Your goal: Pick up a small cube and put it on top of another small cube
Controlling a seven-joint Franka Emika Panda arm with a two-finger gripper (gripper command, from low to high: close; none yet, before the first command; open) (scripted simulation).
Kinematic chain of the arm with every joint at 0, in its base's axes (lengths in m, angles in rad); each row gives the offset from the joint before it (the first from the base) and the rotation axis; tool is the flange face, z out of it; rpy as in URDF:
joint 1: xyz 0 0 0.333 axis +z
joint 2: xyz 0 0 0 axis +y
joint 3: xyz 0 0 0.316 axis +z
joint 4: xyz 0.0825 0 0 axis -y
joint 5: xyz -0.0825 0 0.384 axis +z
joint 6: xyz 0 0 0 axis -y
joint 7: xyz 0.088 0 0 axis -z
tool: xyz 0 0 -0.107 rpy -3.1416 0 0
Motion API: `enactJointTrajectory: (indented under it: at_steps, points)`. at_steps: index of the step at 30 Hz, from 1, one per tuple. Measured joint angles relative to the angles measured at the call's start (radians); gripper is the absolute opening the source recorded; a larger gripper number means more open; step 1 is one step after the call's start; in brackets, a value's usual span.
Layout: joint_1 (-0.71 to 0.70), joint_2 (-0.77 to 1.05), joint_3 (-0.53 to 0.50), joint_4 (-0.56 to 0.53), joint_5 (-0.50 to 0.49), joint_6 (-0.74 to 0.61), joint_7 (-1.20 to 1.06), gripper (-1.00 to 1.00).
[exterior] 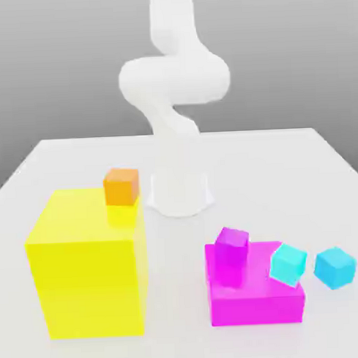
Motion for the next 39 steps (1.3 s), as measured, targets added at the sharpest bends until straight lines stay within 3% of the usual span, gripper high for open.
enactJointTrajectory:
  at_steps: [10, 19, 27, 32, 33, 39]
  points:
    - [0.295, 0.322, -0.031, -0.107, 0.082, 0.155, -0.472, 0.0]
    - [0.48, 0.605, 0.026, -0.202, 0.117, 0.294, -0.862, 0.0]
    - [0.612, 0.848, 0.08, -0.288, -0.02, 0.424, -1.084, 0.0]
    - [0.64, 1.024, 0.058, -0.269, -0.074, 0.561, -1.08, 0.0]
    - [0.645, 1.06, 0.052, -0.263, -0.075, 0.589, -1.08, -1.0]
    - [0.647, 1.078, 0.05, -0.259, -0.078, 0.602, -1.077, -1.0]
